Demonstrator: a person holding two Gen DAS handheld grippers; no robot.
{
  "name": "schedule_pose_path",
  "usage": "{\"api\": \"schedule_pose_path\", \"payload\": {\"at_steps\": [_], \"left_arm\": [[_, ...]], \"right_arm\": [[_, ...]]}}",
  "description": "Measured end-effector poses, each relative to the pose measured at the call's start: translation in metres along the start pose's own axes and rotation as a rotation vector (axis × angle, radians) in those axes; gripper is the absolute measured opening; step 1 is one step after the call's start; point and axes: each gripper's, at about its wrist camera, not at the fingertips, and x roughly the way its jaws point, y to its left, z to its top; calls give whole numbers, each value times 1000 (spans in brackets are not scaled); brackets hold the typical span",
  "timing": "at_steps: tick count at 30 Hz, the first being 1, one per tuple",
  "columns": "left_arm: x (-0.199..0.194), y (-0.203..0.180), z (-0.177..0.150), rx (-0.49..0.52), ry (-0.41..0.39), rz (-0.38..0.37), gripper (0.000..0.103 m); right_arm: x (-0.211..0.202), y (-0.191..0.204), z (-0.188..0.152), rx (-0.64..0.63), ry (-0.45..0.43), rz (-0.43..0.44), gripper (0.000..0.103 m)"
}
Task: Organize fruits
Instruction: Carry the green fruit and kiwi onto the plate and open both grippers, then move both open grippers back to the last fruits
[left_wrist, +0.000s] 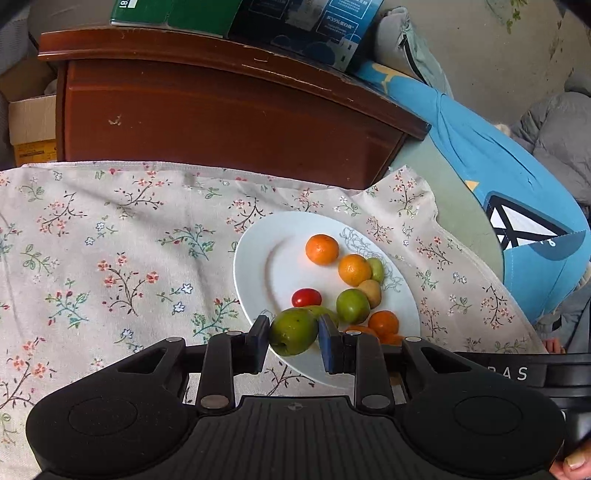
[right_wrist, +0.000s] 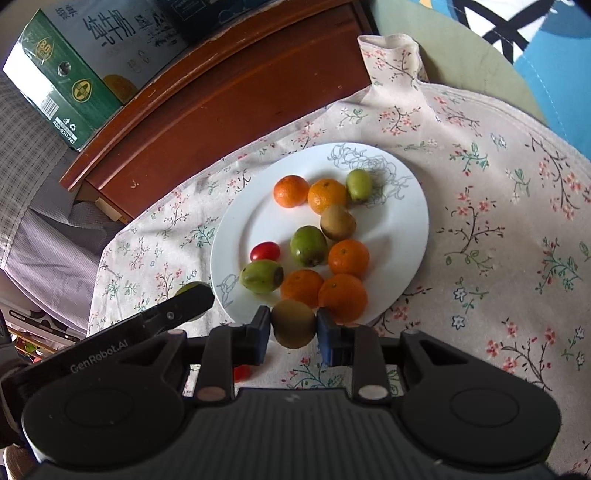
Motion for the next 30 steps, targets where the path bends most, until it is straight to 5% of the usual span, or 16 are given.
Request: {"api": "schedule_pose_path", "payload": {"at_steps": [12,20,30], "left_arm": [[25,-2,7,-16,13,-16,29],[-9,-7,26,-25,-49,-9,30],[-64,-2,19,-13,-30,82,30]], "right_arm": [[10,3,7,7,-81,-3,31],[-4,3,16,28,-127,11,31],[-32,10,9,-4,-121,31,31]]}}
